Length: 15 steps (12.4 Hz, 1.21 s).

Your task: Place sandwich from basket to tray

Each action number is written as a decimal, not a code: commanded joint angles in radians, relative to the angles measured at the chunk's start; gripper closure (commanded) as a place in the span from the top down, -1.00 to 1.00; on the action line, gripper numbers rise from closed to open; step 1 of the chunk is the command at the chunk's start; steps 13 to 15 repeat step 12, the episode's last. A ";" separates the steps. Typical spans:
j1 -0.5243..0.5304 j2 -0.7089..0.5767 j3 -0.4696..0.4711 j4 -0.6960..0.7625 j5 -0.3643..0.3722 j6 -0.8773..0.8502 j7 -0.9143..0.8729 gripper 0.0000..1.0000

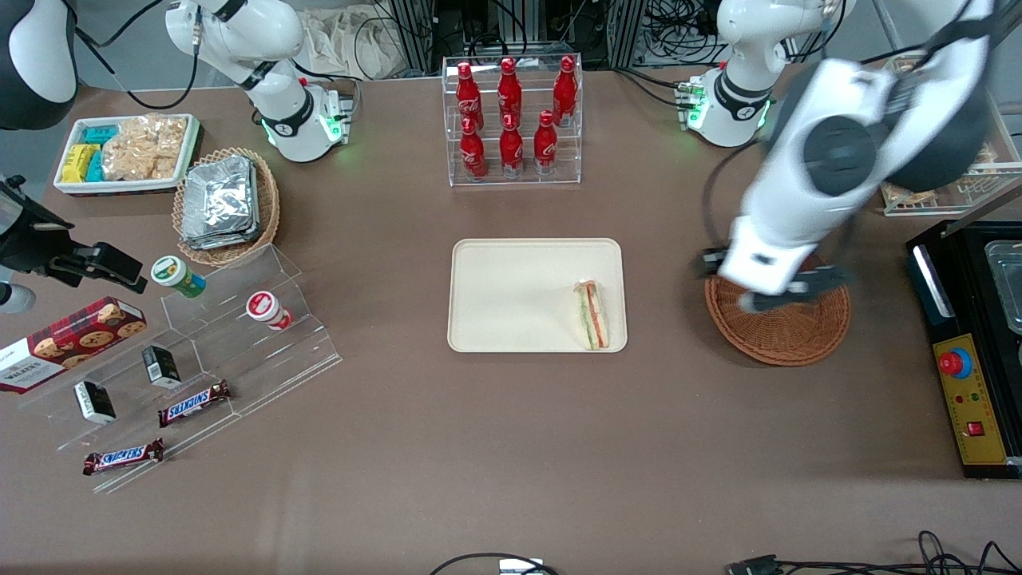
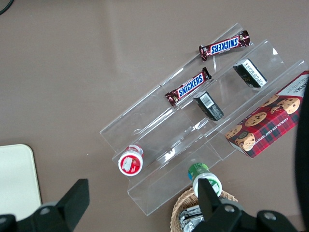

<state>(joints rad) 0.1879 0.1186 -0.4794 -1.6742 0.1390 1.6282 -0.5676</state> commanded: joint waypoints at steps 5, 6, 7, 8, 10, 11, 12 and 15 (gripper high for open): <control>-0.206 -0.155 0.453 -0.105 -0.082 0.048 0.267 1.00; -0.212 -0.169 0.484 -0.102 -0.129 0.044 0.278 1.00; -0.238 -0.183 0.507 -0.104 -0.148 0.036 0.291 1.00; -0.251 -0.191 0.524 -0.101 -0.151 0.035 0.317 1.00; -0.243 -0.183 0.524 -0.076 -0.153 0.027 0.380 1.00; -0.239 -0.178 0.524 -0.059 -0.153 0.013 0.391 1.00; -0.234 -0.166 0.521 -0.050 -0.151 0.006 0.396 1.00; -0.234 -0.166 0.521 -0.050 -0.151 0.006 0.396 1.00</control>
